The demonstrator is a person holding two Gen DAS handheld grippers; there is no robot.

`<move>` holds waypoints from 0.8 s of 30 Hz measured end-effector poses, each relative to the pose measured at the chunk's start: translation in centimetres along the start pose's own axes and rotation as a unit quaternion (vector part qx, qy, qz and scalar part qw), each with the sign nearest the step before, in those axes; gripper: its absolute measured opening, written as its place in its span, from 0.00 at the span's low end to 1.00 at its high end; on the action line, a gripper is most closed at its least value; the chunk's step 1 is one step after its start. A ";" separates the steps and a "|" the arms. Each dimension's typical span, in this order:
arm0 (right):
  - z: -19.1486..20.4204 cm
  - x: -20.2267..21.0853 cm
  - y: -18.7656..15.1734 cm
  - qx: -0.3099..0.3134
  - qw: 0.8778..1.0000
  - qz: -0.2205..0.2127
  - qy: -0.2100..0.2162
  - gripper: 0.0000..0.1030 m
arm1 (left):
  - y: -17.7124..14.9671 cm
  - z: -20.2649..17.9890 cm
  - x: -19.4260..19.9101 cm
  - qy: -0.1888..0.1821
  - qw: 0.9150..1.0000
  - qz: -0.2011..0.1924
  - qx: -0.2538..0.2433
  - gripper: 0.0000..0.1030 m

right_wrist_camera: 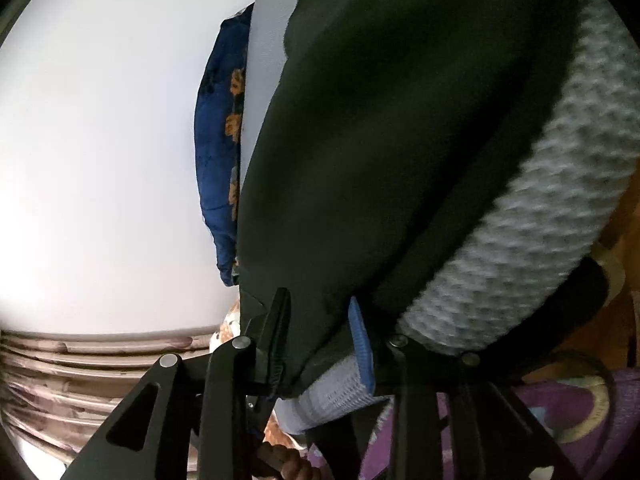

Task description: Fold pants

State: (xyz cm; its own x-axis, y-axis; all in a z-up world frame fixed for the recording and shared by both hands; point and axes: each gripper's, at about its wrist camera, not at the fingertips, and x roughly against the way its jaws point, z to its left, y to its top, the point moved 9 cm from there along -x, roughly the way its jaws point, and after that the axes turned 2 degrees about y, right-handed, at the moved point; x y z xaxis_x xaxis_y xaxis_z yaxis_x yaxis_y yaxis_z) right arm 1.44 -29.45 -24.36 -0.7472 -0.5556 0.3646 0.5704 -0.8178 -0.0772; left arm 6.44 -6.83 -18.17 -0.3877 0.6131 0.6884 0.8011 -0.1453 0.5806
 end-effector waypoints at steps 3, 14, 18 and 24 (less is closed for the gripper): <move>0.1 -0.6 0.0 0.022 1.000 0.003 -0.018 0.07 | -0.3 -0.2 0.3 -0.004 1.000 0.000 0.006 0.52; 1.5 0.4 -0.6 0.041 0.999 0.018 0.001 0.05 | -2.9 -2.8 2.2 -0.095 0.989 0.037 0.107 0.52; 1.3 0.8 -1.0 0.031 0.999 0.024 0.006 0.05 | -3.1 -1.5 1.2 -0.103 0.979 0.050 0.167 0.52; -0.2 0.2 -0.8 0.031 0.999 0.036 -0.019 0.05 | -3.3 0.2 1.5 -0.076 0.978 0.032 0.191 0.52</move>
State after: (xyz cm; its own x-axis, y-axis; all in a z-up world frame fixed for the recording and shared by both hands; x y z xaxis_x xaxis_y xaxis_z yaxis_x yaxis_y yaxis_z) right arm 0.80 -28.94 -24.47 -0.6907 -0.6050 0.3960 0.6430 -0.7644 -0.0463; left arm 3.30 -5.27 -19.09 -0.2826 0.7254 0.6277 0.9446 0.0964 0.3139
